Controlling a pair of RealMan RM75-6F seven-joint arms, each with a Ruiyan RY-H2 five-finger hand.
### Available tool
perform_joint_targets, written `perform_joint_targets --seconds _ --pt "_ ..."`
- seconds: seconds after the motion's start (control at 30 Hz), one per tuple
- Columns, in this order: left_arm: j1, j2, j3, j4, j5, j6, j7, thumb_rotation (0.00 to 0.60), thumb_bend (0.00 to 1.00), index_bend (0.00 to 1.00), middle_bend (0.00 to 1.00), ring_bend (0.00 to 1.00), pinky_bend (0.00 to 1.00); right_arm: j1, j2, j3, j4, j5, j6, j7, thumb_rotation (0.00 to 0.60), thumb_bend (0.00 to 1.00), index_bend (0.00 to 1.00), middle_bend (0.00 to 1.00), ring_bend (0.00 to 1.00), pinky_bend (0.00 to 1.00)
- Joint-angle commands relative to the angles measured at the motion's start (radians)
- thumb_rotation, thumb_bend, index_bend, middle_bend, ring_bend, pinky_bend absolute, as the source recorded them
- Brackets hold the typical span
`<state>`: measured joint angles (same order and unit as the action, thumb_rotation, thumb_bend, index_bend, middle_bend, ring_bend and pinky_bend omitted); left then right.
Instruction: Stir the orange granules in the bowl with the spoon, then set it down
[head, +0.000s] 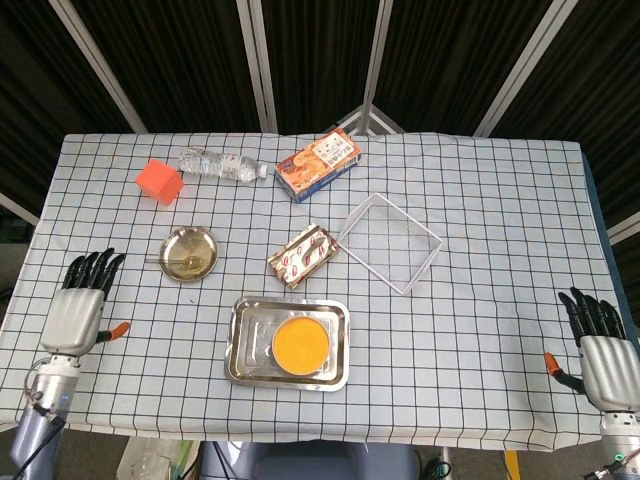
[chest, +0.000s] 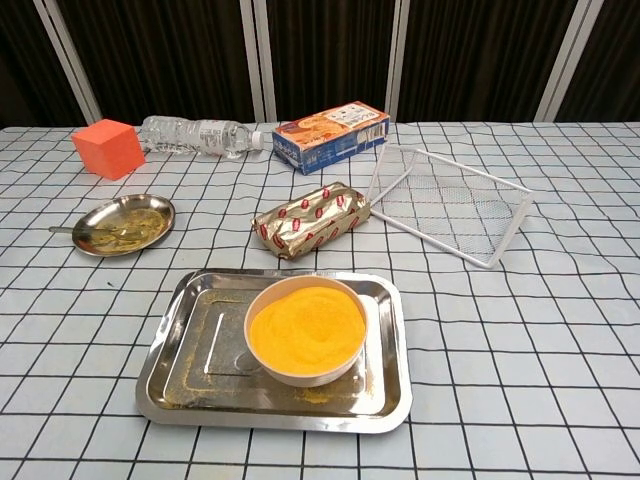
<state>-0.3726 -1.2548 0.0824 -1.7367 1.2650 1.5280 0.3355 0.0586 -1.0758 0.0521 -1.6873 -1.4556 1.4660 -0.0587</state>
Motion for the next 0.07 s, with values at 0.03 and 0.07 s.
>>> perform_joint_targets --seconds 0.03,0.07 --pt "0.095 0.064 0.085 0.012 0.132 0.105 -0.072 0.6 0.15 0.0 0.0 0.0 0.0 -0.006 -0.018 0.005 0.021 -0.019 0.025 -0.014 0.6 0.36 0.0 0.0 0.0 0.0" --pt "0.111 0.068 0.096 0.022 0.151 0.122 -0.087 0.6 0.15 0.0 0.0 0.0 0.0 -0.007 -0.021 0.005 0.025 -0.023 0.03 -0.015 0.6 0.36 0.0 0.0 0.0 0.0"
